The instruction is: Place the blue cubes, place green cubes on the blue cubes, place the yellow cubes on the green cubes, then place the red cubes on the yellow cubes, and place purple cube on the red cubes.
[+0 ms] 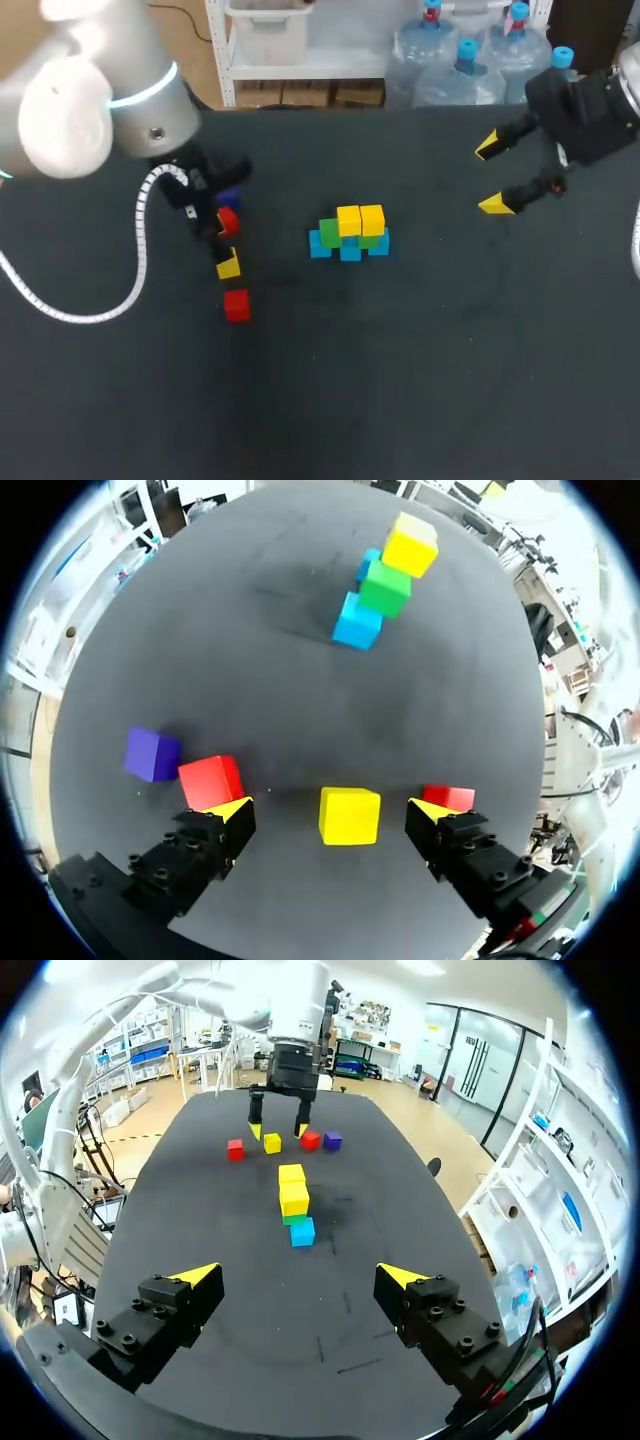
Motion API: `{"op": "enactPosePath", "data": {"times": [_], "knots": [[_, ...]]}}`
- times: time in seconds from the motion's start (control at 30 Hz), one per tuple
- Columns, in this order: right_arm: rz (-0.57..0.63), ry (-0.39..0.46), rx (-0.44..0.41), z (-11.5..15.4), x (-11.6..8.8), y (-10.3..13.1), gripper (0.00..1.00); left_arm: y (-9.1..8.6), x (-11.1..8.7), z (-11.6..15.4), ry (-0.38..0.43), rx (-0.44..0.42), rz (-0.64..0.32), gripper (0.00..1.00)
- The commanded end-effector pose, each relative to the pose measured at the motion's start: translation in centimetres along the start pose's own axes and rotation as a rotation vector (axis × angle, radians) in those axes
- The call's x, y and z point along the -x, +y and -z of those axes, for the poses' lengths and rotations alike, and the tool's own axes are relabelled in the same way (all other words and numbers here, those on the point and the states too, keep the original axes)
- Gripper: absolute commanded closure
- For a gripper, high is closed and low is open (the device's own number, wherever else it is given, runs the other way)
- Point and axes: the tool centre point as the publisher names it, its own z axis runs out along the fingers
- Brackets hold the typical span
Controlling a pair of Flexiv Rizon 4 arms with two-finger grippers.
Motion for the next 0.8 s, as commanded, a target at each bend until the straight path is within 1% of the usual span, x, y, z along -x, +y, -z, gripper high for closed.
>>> {"op": "enactPosePath", "data": {"times": [0.03, 0.1, 0.17, 0.27, 0.57, 0.8], "knots": [[0.001, -0.002, -0.001, 0.0, 0.0, 0.0, 0.0, -1.0, 0.1, 0.2, 0.09, 0.04, 0.011, 0.0], [0.001, -0.002, -0.001, 0.0, 0.0, 0.0, 0.0, -1.4, 0.1, 0.1, 0.096, 0.059, 0.018, 0.0], [0.001, -0.002, -0.001, 0.0, 0.0, 0.0, 0.0, -1.6, 0.1, -0.2, 0.085, 0.064, 0.023, 0.0], [0.001, -0.002, -0.001, 0.0, 0.0, 0.0, 0.0, -1.7, 0.0, -0.5, 0.09, 0.069, 0.029, 0.0], [0.001, -0.002, -0.001, 0.0, 0.0, 0.0, 0.0, -1.3, -0.3, -0.7, 0.103, 0.056, 0.019, 0.0], [0.001, -0.002, -0.001, 0.0, 0.0, 0.0, 0.0, -0.9, -0.3, -0.8, 0.097, 0.048, 0.001, 0.0]]}}
